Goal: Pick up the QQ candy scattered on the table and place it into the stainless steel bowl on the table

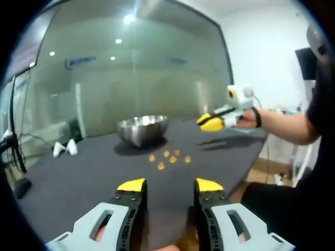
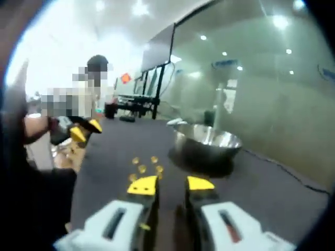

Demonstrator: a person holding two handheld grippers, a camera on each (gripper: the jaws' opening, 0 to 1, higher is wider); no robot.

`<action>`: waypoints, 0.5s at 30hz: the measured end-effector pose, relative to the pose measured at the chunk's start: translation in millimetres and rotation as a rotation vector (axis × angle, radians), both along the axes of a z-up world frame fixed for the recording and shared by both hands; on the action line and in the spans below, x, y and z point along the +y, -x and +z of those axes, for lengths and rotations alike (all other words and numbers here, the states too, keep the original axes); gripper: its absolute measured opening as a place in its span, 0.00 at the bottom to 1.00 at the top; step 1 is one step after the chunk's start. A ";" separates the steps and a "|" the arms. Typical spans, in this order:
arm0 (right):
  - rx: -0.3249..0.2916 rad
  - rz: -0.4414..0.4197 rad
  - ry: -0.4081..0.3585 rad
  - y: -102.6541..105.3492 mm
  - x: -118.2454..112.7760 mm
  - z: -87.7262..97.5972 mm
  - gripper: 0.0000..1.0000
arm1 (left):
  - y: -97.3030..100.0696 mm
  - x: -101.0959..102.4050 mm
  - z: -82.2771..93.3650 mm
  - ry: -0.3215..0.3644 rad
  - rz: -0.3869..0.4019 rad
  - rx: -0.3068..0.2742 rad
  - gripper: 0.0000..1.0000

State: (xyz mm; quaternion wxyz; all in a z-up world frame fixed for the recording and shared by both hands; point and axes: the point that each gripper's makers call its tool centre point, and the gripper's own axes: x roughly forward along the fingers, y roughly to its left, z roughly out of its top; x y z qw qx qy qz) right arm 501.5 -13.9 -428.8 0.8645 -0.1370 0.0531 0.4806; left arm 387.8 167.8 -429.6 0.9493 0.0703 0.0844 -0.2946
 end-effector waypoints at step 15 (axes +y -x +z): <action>0.058 -0.014 0.003 11.5 -7.9 -27.5 0.21 | 0.6 0.1 -1.1 -0.002 0.003 0.003 0.37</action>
